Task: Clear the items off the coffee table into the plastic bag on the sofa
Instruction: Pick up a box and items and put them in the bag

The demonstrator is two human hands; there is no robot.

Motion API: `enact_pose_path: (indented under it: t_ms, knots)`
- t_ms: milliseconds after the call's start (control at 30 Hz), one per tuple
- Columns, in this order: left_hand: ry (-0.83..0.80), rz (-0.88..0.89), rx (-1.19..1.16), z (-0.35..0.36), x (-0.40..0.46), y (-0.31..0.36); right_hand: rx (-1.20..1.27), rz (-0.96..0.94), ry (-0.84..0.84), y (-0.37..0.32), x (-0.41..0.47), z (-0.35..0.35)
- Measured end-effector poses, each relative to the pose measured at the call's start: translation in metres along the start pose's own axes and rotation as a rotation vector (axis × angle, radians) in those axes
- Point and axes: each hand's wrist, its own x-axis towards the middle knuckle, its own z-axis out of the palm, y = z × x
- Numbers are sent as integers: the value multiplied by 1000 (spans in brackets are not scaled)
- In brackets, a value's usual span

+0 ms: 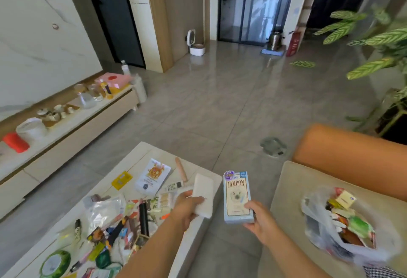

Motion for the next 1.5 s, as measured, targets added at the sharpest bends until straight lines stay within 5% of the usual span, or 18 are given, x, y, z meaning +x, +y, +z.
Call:
enact_pose_path:
  t_ms: [467,1000,1500]
  knots:
    - [-389,-50,465,196,70,-1,367,-52,491,-21,-4,-145]
    - [-779,-185,800,371,122,0,650,-93,1032,-46,6,-208]
    - [-556,-137,1115,529,184,-108,282,165,1076,-75,100,-380]
